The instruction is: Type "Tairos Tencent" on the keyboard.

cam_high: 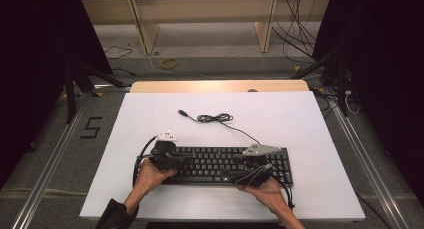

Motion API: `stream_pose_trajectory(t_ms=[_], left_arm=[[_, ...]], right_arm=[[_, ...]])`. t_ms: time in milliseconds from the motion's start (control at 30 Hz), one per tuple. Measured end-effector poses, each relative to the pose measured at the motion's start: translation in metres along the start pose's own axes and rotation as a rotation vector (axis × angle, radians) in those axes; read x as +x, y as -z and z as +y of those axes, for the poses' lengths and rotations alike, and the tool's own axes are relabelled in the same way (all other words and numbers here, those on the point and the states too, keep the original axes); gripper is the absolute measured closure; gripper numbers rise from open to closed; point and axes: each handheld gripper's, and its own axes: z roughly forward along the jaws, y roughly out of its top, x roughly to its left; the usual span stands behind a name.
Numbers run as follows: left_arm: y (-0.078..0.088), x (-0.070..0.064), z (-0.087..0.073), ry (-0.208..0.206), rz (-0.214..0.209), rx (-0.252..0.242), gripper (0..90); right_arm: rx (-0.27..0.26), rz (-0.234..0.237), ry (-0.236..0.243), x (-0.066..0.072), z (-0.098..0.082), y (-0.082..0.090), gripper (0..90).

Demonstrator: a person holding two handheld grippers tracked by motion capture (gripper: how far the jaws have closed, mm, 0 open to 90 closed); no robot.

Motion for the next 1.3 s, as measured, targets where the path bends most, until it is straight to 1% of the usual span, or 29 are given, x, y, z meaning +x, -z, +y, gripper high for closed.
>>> stream_pose_trajectory(t_ms=[167,300,400,533,667,700,767,800,933,1033,1100,1133,1200,1267,1300], left_arm=[[-0.004,0.001,0.000,-0.005,0.008,0.007,88.8],[-0.008,-0.001,0.002,-0.004,0.011,0.016,89.0],[-0.011,-0.001,0.002,-0.011,0.013,0.025,89.0],[-0.011,-0.001,0.001,-0.008,0.021,0.028,89.0],[-0.012,0.000,0.000,-0.016,0.027,0.042,89.1],[-0.013,0.000,0.000,-0.010,0.024,0.041,89.1],[-0.014,0.002,-0.001,-0.018,0.025,0.052,89.1],[-0.014,0.002,-0.002,-0.009,0.019,0.047,89.2],[-0.014,0.004,-0.003,0.000,0.011,0.037,89.3],[-0.014,0.002,-0.002,-0.002,0.020,0.042,89.2],[-0.013,0.002,-0.002,0.009,0.018,0.035,88.8],[-0.012,0.003,-0.002,0.011,0.004,0.034,84.8],[-0.010,0.002,-0.001,0.022,-0.005,0.017,79.6],[-0.008,0.002,0.000,0.019,-0.011,0.012,75.4],[-0.006,0.002,0.000,0.025,-0.017,0.006,72.7]], right_arm=[[-0.004,-0.006,-0.002,0.000,-0.002,0.002,35.5],[-0.011,-0.010,-0.004,0.000,-0.003,0.004,35.2],[-0.011,-0.010,-0.004,0.000,-0.003,0.006,35.2],[-0.012,-0.010,-0.004,0.000,-0.004,0.008,35.3],[-0.011,-0.010,-0.005,0.000,-0.005,0.009,35.3],[-0.011,-0.010,-0.005,0.000,-0.005,0.009,35.4],[-0.011,-0.009,-0.004,0.000,-0.005,0.009,35.4],[-0.010,-0.010,-0.004,0.000,-0.005,0.009,35.4],[-0.008,-0.013,-0.004,0.000,-0.005,0.009,35.5],[-0.008,-0.014,-0.003,0.000,-0.006,0.009,35.5],[-0.009,-0.016,-0.006,0.000,-0.006,0.010,35.5],[-0.009,-0.016,-0.006,-0.001,-0.006,0.010,35.5],[-0.011,-0.017,-0.005,-0.001,-0.006,0.010,35.5],[-0.013,-0.016,-0.006,-0.002,-0.006,0.010,35.5],[-0.014,-0.017,-0.009,-0.002,-0.006,0.010,35.5]])
